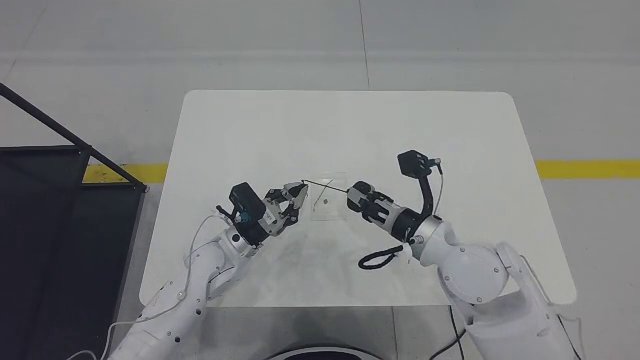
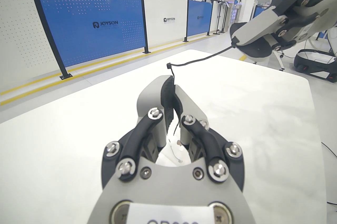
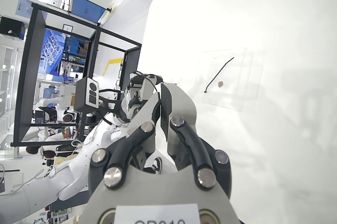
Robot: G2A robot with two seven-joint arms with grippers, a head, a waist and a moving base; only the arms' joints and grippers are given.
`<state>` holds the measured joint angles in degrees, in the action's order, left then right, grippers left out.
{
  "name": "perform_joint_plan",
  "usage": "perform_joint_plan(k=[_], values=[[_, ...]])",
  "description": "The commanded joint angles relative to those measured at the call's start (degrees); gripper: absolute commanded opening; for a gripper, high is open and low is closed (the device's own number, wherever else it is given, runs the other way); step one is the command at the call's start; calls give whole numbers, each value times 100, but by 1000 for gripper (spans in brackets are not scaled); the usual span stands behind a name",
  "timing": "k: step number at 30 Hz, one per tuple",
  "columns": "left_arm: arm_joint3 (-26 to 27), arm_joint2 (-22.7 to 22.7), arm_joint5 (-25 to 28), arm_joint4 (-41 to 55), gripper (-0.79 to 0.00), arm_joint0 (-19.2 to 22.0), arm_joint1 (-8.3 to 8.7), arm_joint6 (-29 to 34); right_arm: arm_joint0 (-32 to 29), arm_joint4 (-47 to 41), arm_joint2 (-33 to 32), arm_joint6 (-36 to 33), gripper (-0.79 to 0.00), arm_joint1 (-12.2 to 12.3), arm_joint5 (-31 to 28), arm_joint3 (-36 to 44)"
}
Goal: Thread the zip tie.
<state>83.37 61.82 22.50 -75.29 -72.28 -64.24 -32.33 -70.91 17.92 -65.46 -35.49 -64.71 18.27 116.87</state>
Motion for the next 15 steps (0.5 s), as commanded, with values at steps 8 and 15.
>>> perform_joint_plan(k=[8,15], values=[[0,0,0,0,-785,0,0,0,14,-36,10,24,-785,-23,35,-19],[0,0,0,0,-785,0,0,0,5,-42,-10,2,-785,-32,69,-24]])
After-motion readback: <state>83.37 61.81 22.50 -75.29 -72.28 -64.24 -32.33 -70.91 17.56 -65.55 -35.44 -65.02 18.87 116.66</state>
